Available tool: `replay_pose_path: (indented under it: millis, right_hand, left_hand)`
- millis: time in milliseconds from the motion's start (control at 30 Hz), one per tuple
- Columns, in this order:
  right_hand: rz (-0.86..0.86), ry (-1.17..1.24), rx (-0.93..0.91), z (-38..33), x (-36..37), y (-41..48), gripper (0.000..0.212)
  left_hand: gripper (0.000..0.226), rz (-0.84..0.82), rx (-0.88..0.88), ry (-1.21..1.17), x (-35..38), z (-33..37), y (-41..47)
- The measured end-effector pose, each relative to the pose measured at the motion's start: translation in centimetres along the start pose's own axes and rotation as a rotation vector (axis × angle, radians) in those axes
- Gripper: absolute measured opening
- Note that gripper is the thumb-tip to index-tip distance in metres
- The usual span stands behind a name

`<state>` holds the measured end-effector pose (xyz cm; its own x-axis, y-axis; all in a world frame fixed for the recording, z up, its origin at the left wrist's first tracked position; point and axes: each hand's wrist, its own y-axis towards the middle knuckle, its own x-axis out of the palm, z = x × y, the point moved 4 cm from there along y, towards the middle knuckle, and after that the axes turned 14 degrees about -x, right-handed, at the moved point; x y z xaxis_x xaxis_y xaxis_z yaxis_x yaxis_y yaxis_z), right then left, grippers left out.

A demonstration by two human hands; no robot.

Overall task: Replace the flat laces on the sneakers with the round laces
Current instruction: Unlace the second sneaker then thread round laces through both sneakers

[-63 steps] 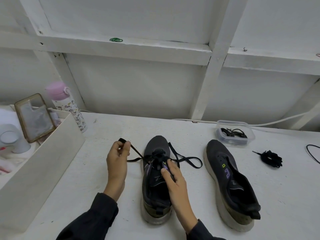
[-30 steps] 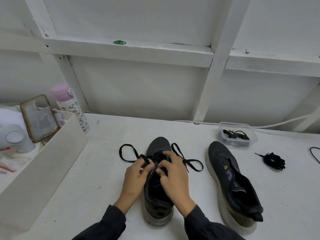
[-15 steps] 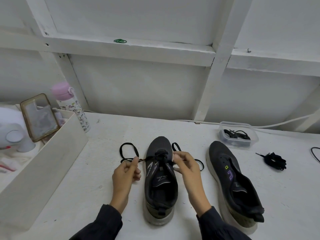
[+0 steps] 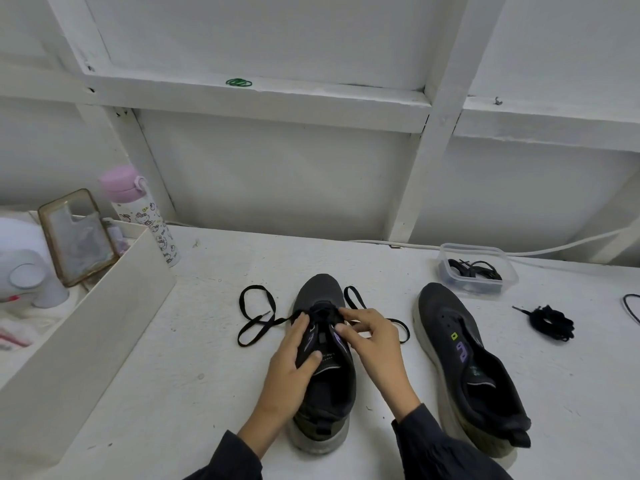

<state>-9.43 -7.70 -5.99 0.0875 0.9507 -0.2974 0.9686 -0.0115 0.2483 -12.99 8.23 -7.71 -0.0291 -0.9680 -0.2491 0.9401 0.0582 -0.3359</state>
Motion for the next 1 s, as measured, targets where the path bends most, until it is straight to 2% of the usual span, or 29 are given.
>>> replay_pose_path:
  millis: [100, 233, 367, 600, 667, 833, 1000]
  right_hand:
    - [0.045, -0.039, -0.009, 0.0, -0.2, -0.2, 0.011]
    - [-0.047, -0.211, -0.105, -0.5, 0.1, 0.1, 0.004]
    - [-0.158, -0.435, -0.237, -1.2, 0.7, 0.5, 0.007]
    - [-0.198, -0.608, -0.262, -2.4, 1.0, 2.0, 0.013]
    - [-0.193, -0.559, -0.244, -2.2, 1.2, 2.1, 0.013]
    - [-0.181, -0.047, 0.009, -0.9, -0.2, 2.3, 0.013]
    - [-0.196, -0.036, -0.015, -0.4, -0.5, 1.9, 0.012]
  left_hand:
    - [0.061, -0.015, 0.009, 0.015, 0.0, 0.0, 0.0]
    - [0.059, -0.024, 0.014, 0.024, 0.2, -0.1, 0.2]
    - [0.059, -0.033, 0.014, 0.029, 0.2, -0.3, 0.5]
    - [0.06, -0.066, 0.006, 0.026, 0.2, -0.3, 0.4]
    - [0.06, -0.06, 0.004, 0.021, 0.1, -0.3, 0.4]
    - [0.059, -0.053, 0.014, 0.013, 0.1, -0.2, 0.3]
    - [0.06, -0.05, 0.011, 0.019, 0.1, -0.2, 0.5]
